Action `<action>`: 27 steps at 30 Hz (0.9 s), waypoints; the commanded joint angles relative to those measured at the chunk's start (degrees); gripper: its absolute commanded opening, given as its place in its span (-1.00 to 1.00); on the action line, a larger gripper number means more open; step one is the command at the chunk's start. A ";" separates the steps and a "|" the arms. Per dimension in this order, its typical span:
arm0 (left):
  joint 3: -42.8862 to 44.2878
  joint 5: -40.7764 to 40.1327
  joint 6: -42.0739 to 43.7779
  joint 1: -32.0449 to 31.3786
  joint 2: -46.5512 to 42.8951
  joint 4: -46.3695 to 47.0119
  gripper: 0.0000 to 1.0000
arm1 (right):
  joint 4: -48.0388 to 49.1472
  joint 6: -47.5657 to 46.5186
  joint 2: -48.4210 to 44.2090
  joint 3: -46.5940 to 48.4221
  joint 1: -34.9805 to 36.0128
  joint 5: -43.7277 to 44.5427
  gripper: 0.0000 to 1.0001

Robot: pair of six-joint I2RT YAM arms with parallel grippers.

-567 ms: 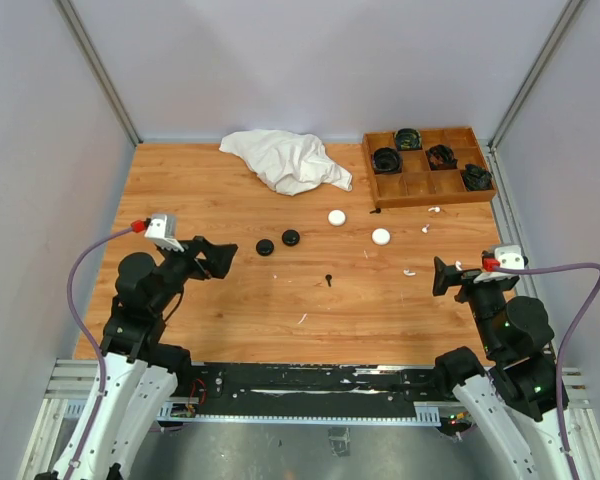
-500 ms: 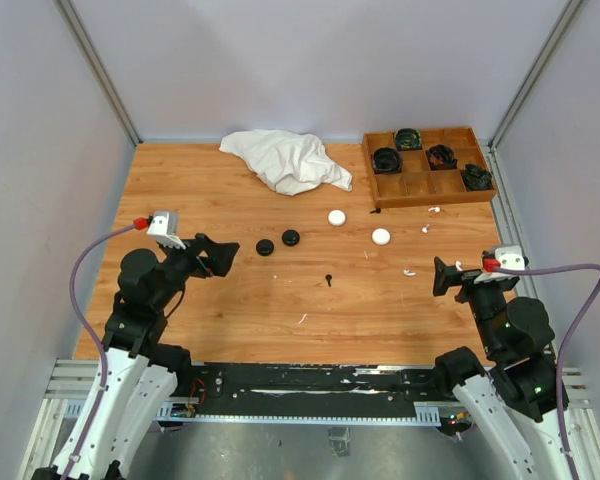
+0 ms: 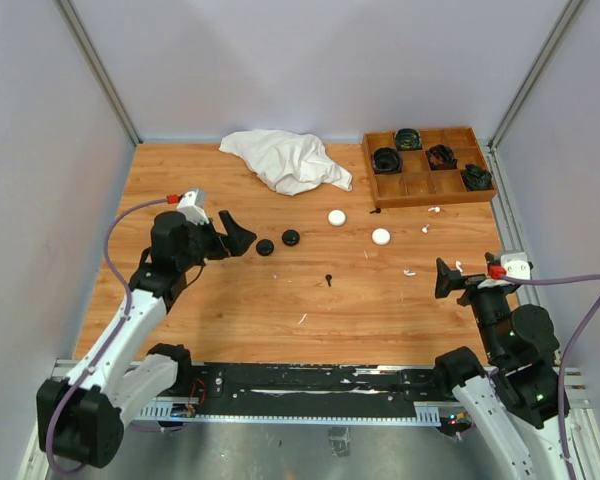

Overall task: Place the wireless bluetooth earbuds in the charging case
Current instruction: Pick up the charging case at the center of the board.

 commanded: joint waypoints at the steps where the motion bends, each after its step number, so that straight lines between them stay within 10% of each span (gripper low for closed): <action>1: 4.68 0.59 -0.17 -1.66 8.78 6.45 0.94 | 1.97 0.69 -1.21 -0.82 0.89 -1.57 0.97; 27: 26.87 -8.26 23.60 -11.29 51.97 -1.22 0.83 | 3.14 -0.05 -2.61 -1.90 0.94 -6.87 0.97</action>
